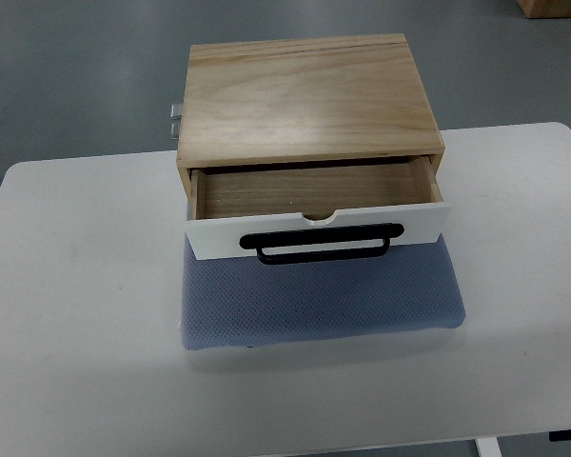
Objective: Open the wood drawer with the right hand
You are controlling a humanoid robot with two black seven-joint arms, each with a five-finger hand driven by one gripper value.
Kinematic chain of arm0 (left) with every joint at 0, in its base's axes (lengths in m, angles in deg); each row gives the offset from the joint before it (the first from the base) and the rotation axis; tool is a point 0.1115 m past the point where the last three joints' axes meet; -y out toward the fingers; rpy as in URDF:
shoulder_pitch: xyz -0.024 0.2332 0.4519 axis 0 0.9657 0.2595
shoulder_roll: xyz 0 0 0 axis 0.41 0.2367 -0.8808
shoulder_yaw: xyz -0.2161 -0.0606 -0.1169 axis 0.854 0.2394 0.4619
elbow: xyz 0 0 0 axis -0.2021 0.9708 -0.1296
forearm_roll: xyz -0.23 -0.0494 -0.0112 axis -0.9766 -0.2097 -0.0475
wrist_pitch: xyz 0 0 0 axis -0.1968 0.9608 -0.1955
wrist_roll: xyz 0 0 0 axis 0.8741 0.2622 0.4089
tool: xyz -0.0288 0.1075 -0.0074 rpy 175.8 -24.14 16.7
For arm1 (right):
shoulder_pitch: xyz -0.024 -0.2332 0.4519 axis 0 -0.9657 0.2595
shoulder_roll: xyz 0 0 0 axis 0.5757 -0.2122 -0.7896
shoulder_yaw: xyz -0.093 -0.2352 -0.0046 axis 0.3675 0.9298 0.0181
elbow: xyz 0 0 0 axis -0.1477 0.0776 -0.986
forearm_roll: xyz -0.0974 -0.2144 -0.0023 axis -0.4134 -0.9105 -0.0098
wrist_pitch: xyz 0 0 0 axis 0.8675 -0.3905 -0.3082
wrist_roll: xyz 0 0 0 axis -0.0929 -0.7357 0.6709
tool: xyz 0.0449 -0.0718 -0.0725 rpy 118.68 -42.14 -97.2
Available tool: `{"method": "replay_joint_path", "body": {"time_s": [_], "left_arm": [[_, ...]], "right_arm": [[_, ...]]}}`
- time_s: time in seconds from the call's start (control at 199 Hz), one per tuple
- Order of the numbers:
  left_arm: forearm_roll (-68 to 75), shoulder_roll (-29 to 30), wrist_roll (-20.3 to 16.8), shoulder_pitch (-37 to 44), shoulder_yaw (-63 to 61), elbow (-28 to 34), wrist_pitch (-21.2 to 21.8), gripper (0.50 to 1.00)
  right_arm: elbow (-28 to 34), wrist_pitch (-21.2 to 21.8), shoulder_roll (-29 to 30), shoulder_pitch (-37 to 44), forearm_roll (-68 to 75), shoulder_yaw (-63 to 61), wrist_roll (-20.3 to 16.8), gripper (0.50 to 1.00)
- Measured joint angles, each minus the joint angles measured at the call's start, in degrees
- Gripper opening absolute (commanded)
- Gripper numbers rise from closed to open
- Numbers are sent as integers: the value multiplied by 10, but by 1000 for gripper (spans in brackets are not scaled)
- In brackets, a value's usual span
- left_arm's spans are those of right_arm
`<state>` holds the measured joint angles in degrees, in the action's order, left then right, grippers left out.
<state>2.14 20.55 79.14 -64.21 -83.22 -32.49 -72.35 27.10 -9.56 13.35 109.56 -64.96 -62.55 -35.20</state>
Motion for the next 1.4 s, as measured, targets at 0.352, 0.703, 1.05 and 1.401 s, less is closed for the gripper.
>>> {"method": "replay_joint_path", "body": {"time_s": [0.352,0.703,1.05,1.401], "left_arm": [[0,0,0,0,0,0,0,1000],[0,0,0,0,0,0,0,1000],[0,0,0,0,0,0,0,1000],[0,0,0,0,0,0,0,1000]], "right_arm": [[-20,-1,106,-39,123,-10,-91,950],[-20,-16,170,-41,191,-31,-184,952],[-20,-15,195,-58,190,-30,-179,954],[-19,0,194,-72,183,-32,-176,954]]}}
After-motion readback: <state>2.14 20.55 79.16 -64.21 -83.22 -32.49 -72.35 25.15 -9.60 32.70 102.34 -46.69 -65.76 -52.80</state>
